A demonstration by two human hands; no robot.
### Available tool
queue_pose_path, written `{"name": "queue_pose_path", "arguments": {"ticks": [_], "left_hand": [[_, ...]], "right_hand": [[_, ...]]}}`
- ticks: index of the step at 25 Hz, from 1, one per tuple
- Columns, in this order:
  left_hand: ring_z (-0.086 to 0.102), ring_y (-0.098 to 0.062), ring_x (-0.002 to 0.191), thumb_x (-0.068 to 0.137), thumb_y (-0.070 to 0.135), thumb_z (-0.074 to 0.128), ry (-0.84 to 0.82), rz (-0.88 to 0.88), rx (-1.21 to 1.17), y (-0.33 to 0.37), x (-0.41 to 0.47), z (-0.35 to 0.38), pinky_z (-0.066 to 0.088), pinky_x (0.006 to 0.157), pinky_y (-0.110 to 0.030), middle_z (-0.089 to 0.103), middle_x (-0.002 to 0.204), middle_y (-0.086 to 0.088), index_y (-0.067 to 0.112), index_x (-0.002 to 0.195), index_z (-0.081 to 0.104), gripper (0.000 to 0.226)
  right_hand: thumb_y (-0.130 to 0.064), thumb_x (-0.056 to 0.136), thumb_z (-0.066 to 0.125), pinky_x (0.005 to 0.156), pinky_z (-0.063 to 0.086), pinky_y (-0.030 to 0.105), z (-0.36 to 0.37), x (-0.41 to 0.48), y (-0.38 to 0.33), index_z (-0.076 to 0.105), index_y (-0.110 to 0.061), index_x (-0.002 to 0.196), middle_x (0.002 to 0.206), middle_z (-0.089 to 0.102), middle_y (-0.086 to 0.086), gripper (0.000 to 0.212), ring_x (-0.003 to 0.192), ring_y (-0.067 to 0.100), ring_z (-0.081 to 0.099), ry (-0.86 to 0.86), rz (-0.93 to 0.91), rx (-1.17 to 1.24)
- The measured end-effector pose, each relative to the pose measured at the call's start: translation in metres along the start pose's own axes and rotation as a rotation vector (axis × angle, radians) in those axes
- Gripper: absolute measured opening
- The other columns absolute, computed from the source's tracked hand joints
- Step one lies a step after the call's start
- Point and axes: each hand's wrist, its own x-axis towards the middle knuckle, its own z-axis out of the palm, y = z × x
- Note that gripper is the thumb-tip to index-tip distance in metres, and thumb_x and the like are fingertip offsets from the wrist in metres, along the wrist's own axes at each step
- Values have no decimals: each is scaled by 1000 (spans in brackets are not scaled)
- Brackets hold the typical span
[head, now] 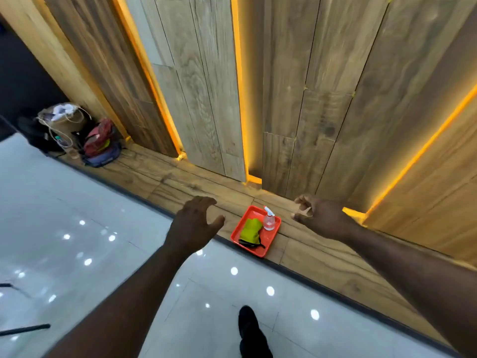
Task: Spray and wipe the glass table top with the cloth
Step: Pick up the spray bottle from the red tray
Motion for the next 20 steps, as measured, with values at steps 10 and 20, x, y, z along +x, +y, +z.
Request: {"name": "queue_pose_path", "arguments": {"ticks": [10,20], "left_hand": [[61,-24,121,93,40,75,-264,-178,-105,-109,176,87,51,100,-38,64,134,-4,15,134,64,49],[62,-31,120,89,54,62,-525,-286,-112,-198,296,282,51,102,-47,67,131,-8,16,131,65,57]], "right_hand": [[-36,90,87,91,48,29,83,199,45,62,-10,135,126,71,7,57,111,22,67,-128,247,81],[-35,89,87,112,43,37,287,415,201,43,-7,156,154,55,18,85,141,35,54,-341,540,128]]}}
